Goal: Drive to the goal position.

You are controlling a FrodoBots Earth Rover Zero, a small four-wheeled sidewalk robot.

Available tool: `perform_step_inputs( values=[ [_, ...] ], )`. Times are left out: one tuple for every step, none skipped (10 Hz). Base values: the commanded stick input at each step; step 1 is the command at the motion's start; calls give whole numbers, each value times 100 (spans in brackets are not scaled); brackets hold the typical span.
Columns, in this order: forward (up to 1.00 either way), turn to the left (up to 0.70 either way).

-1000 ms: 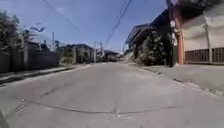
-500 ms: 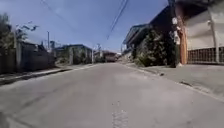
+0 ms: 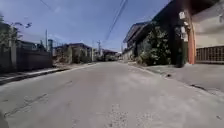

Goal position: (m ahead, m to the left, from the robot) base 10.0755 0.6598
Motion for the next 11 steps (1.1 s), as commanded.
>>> perform_step_inputs(
  values=[
    [85,2],
    [85,2],
    [85,2],
    [85,2],
    [85,1],
    [85,0],
    [85,0],
    [85,0],
    [85,0],
    [85,0],
    [85,0]
  ],
)
